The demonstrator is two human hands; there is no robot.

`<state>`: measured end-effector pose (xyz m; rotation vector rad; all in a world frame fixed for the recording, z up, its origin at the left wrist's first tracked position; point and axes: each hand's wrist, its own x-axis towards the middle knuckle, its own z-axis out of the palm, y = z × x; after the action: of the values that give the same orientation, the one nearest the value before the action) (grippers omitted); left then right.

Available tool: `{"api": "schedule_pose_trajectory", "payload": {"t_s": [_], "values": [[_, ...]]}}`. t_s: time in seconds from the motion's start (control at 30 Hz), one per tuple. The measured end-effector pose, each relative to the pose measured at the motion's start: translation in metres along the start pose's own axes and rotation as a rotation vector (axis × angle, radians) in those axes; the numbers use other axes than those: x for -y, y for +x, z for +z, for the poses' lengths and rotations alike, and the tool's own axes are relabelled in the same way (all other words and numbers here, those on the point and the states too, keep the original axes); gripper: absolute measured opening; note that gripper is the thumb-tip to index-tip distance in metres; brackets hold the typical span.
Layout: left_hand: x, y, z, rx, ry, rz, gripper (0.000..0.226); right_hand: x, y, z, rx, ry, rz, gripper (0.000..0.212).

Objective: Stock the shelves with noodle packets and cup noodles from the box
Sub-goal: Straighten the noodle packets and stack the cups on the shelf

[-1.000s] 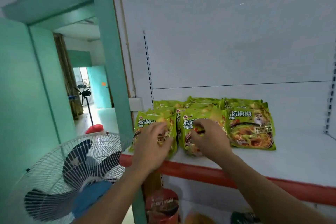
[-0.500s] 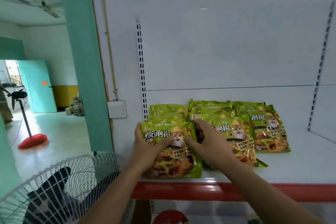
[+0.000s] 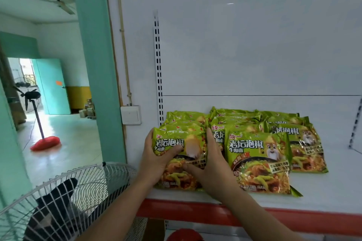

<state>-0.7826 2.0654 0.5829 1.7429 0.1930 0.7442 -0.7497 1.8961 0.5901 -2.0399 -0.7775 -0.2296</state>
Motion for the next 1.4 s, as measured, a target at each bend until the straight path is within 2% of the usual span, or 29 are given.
{"api": "schedule_pose_trajectory", "payload": {"t_s": [0.13,0.27,0.4,0.53,0.7,0.83,0.93,1.03,1.13,1.23,1.3,1.4], "values": [[0.004,0.011,0.001,0.005,0.120,-0.016,0.127,-0.005,0.006,0.003,-0.025,-0.007,-0.034,0.115],[0.004,0.014,-0.005,0.066,0.098,-0.111,0.154,-0.015,0.007,0.005,-0.020,0.024,-0.037,0.114],[0.011,0.010,-0.019,0.251,0.106,-0.164,0.145,-0.018,0.009,0.005,-0.009,0.024,-0.015,0.112],[0.017,0.006,-0.022,0.311,0.154,-0.076,0.133,-0.012,0.007,0.005,0.003,0.015,-0.008,0.110],[0.022,0.020,-0.022,0.216,0.258,0.099,0.124,-0.005,0.009,0.007,-0.022,-0.087,-0.008,0.108],[0.026,0.023,-0.019,0.108,0.423,0.148,0.146,0.002,0.009,0.010,-0.044,-0.145,-0.009,0.103],[0.015,0.009,-0.016,0.071,0.616,0.300,0.147,0.004,0.006,0.012,-0.080,-0.182,-0.038,0.098],[0.012,0.004,-0.015,0.049,0.699,0.428,0.145,0.006,0.001,0.008,-0.161,-0.245,-0.086,0.088],[0.015,0.009,-0.015,0.078,0.677,0.358,0.146,0.007,-0.010,-0.008,-0.342,-0.304,-0.114,0.075],[0.019,0.010,-0.010,0.094,0.507,0.290,0.146,-0.008,-0.017,-0.039,-0.546,-0.372,0.030,0.081],[0.021,0.010,-0.007,0.086,0.379,0.246,0.148,-0.022,-0.023,-0.060,-0.545,-0.331,0.234,0.096],[0.025,0.015,-0.006,0.104,0.233,0.104,0.159,-0.042,-0.034,-0.077,-0.481,-0.081,0.417,0.113]]}}
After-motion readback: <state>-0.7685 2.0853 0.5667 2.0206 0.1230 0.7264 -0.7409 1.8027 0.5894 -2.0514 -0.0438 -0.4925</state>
